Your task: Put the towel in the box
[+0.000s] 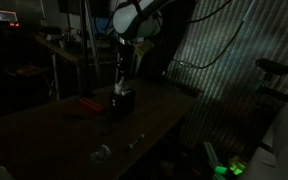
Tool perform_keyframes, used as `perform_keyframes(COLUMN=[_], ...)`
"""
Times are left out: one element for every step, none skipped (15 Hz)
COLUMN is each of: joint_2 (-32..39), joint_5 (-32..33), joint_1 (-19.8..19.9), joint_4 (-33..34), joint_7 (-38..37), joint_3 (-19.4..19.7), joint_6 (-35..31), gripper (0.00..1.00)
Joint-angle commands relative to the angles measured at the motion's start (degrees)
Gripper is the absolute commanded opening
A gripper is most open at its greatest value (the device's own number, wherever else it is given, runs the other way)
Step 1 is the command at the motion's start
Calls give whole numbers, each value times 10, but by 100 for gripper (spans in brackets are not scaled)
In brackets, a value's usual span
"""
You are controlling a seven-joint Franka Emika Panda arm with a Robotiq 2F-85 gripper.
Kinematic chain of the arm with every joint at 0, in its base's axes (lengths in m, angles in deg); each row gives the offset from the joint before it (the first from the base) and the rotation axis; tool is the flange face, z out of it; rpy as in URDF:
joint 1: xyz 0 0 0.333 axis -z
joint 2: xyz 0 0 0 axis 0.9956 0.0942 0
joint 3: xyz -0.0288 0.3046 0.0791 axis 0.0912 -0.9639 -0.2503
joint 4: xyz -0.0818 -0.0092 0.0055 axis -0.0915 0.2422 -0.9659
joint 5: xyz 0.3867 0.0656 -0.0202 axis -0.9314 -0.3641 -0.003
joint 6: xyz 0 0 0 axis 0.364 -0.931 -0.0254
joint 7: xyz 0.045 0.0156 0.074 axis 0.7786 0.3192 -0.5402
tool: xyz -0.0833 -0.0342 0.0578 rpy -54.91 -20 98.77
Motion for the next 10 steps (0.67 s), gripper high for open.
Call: perform_keyframes(joint_2=[7, 12, 17, 25, 31, 39, 46, 54, 62, 69], joint_5=[12, 11, 10, 9, 10, 8, 6, 3, 0, -2], joint_1=[-16, -19, -21, -24, -25, -26, -26, -26, -24, -23], joint_4=[19, 25, 30, 38, 45, 53, 59, 65, 69, 71], joint_7=[-7, -5, -4, -1, 0, 3, 6, 9, 12, 14], joint_3=[2, 1, 0, 0, 0, -1, -1, -1, -1, -1], joint_6=[-5, -7, -7, -8, -8, -8, -9, -11, -12, -14], gripper=[0, 0, 0, 0, 0, 0, 0, 0, 0, 0])
